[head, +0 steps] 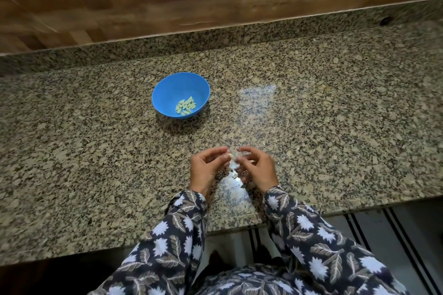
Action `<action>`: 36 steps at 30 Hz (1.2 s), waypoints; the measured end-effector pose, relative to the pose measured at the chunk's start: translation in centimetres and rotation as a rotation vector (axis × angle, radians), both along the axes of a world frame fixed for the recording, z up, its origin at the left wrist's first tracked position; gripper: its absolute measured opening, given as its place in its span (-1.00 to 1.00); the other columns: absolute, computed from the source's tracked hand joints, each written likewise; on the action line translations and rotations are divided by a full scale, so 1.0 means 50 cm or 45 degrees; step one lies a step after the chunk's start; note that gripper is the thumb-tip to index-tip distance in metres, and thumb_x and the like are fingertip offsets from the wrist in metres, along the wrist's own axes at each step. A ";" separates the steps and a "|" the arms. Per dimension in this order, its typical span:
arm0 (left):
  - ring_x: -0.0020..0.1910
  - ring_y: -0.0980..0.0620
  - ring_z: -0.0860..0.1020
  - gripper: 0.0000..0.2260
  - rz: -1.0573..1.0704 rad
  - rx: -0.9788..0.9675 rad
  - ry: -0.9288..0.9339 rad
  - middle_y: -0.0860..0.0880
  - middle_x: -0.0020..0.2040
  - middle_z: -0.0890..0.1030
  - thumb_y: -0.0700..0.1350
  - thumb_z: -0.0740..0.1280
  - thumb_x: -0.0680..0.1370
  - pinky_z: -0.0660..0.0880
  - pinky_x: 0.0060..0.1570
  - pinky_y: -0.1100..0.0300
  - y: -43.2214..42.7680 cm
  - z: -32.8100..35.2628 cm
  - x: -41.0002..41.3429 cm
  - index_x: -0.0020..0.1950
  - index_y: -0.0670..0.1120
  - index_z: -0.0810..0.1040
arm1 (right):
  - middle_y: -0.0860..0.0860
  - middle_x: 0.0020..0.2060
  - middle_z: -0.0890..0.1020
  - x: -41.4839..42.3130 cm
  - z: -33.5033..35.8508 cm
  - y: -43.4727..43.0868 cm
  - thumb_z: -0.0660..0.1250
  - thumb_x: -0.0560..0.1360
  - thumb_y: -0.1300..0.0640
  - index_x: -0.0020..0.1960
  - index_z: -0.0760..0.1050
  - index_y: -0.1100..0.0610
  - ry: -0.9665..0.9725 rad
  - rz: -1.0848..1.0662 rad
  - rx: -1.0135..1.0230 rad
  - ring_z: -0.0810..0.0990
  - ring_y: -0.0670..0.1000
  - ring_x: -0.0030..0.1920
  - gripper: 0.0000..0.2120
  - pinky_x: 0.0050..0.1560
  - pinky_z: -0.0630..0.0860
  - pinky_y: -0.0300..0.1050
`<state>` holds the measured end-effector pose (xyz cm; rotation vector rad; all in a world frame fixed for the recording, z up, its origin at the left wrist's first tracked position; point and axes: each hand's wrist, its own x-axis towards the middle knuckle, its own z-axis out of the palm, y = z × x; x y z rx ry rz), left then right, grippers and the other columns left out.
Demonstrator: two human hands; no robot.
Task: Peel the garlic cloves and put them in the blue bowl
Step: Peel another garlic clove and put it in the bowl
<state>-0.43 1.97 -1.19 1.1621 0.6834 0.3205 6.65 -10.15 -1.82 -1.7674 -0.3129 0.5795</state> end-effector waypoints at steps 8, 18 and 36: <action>-0.11 -0.07 0.65 -0.83 -0.119 0.452 0.069 -0.13 -0.12 0.65 -0.34 0.42 0.41 0.61 -0.12 0.16 -0.004 -0.005 0.005 -0.07 -0.13 0.58 | -0.03 -0.17 0.65 0.002 0.005 0.001 0.39 0.44 0.14 0.04 0.61 0.16 -0.283 0.097 -0.156 0.58 -0.21 -0.26 -0.81 -0.24 0.52 -0.43; -0.14 0.07 0.65 -0.86 -0.181 0.865 0.058 -0.03 -0.14 0.68 -0.29 0.44 0.43 0.61 -0.06 0.09 -0.001 -0.021 0.002 -0.04 -0.12 0.65 | 0.08 -0.08 0.68 0.007 0.013 0.002 0.35 0.48 0.12 0.09 0.59 0.21 -0.402 0.155 -0.276 0.55 -0.17 -0.23 -0.76 -0.29 0.40 -0.58; -0.08 -0.03 0.65 -0.80 -0.169 0.549 -0.025 -0.09 -0.08 0.67 -0.38 0.40 0.43 0.59 -0.04 0.14 0.003 -0.017 0.009 -0.04 -0.13 0.63 | 0.00 -0.32 0.66 0.010 0.009 0.006 0.33 0.48 0.22 -0.14 0.62 0.07 -0.049 0.032 -0.108 0.64 0.03 -0.34 -0.89 -0.38 0.55 -0.22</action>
